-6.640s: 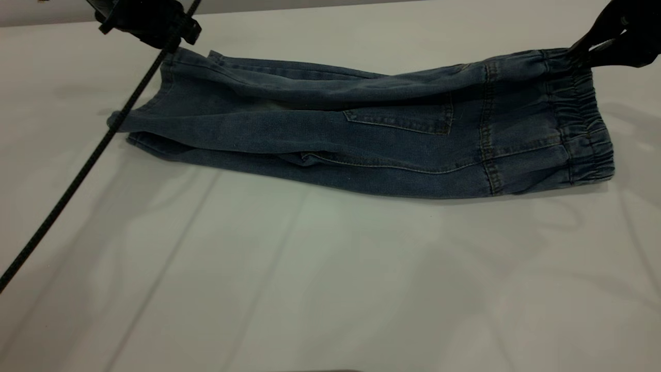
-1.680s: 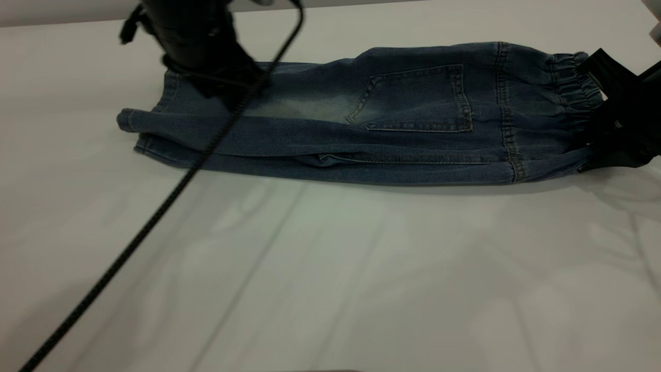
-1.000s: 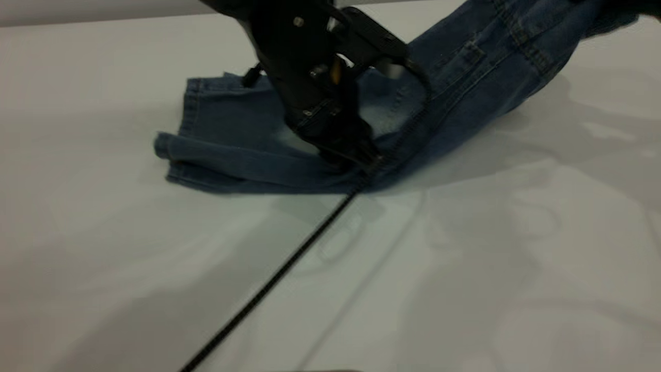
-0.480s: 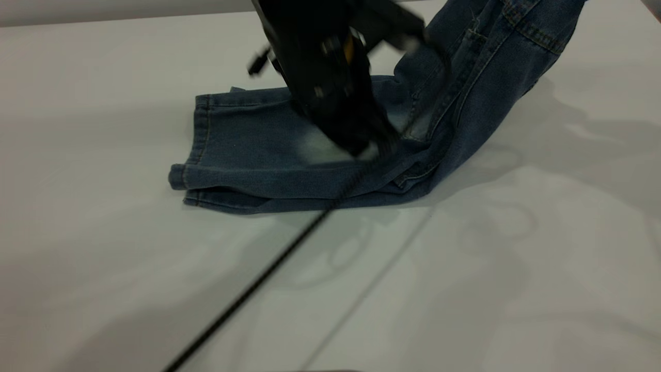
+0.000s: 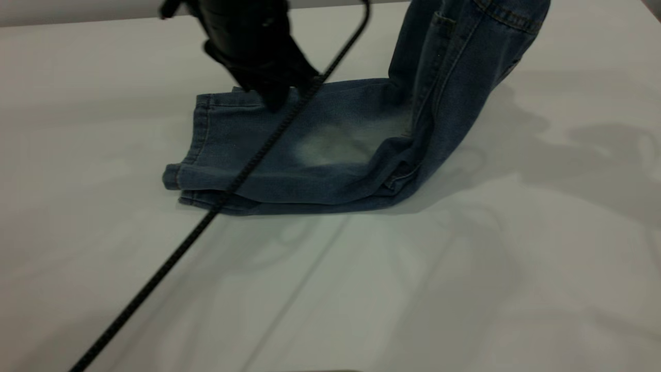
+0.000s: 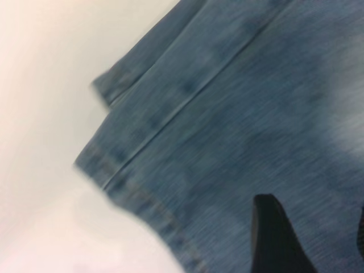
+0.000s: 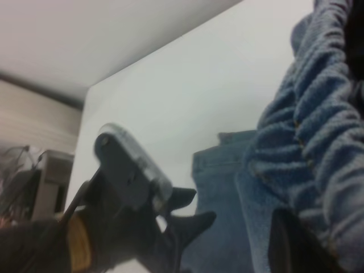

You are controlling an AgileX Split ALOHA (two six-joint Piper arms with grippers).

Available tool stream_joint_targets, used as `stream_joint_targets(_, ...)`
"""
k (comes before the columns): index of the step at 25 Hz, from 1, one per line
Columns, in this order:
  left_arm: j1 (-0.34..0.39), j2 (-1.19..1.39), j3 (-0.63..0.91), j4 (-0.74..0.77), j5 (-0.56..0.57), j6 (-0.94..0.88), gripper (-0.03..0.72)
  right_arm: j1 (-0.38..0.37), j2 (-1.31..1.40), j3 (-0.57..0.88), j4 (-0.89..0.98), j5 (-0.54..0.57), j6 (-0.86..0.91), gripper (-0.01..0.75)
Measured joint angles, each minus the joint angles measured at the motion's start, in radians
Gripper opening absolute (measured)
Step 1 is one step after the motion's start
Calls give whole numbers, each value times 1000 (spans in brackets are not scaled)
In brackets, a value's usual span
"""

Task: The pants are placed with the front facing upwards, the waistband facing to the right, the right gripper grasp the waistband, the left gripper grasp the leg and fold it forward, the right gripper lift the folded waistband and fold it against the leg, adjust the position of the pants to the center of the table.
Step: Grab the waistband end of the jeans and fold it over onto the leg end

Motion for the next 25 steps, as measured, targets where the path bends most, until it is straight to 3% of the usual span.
stream_joint_targets(10, 9, 92, 0, -7, 24, 0, 317, 0, 0, -2, 10, 198, -80, 111)
stream_joint_targets(25, -70, 144, 0, -44, -71, 0, 317, 0, 0, -40, -4, 289, -135, 111)
